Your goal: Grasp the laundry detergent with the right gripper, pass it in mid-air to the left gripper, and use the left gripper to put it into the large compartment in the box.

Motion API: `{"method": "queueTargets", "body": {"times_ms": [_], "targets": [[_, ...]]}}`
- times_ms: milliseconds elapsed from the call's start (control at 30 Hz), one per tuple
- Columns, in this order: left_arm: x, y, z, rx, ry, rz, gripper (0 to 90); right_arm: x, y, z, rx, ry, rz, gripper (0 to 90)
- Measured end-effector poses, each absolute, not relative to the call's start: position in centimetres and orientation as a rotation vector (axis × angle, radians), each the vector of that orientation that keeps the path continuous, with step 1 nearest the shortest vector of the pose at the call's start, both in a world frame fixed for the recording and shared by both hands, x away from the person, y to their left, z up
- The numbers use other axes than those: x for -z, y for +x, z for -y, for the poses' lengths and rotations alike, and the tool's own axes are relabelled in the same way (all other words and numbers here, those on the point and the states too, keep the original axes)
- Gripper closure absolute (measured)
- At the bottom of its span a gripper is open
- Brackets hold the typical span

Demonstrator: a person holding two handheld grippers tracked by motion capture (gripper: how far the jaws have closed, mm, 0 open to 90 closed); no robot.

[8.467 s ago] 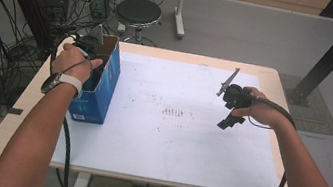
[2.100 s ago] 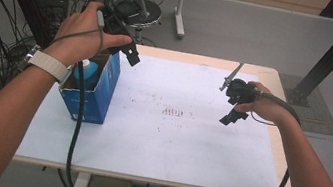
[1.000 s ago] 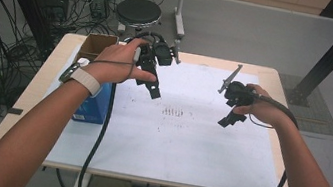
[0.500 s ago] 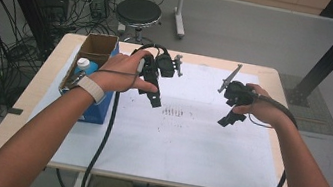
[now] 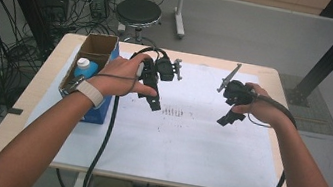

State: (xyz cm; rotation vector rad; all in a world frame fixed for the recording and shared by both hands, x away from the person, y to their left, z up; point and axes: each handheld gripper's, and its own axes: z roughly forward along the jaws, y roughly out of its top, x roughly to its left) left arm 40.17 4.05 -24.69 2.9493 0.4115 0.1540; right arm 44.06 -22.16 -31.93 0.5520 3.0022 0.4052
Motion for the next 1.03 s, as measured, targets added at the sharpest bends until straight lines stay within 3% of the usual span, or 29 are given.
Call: {"method": "queueTargets", "body": {"times_ms": [1033], "targets": [[25.43,40.6,-4.68,-0.141,2.922,-0.45,12.0,32.43,43.97,22.4,-0.41,0.588,-3.0,8.8]]}}
